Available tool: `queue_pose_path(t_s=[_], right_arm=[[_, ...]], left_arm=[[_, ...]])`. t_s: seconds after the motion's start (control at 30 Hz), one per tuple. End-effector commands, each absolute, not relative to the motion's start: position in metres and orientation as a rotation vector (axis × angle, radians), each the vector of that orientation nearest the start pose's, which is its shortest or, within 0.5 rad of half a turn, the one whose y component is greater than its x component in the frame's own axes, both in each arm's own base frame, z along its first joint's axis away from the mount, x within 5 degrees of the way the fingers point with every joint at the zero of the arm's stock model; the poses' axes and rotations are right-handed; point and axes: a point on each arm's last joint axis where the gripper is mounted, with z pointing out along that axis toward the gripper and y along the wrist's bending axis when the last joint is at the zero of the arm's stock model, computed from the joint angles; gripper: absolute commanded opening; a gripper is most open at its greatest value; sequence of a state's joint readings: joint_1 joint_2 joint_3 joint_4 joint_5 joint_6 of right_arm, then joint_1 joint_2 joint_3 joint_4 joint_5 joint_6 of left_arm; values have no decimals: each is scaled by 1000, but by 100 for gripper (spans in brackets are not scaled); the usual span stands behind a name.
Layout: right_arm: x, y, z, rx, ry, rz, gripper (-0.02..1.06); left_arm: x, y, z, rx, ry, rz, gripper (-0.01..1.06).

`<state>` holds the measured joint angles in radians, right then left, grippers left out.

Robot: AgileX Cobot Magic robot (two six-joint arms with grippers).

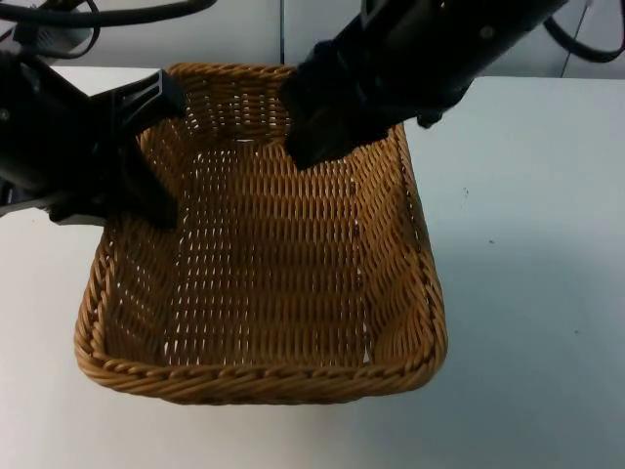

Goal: Pick up the basket with the left hand and place the ball into the basket with the right hand.

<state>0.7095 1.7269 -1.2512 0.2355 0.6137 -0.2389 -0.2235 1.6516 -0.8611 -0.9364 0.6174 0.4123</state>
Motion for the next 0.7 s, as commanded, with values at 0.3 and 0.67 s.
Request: queue_pose_path(t_s=[0.3,0.67], right_arm=[[289,267,211,-993,2398,406,0],[299,274,181,-973,2416,392,0]], left_arm=[[285,-110,189,-140,2715,-881,0],[285,-110,189,-144,2713,-884,0]])
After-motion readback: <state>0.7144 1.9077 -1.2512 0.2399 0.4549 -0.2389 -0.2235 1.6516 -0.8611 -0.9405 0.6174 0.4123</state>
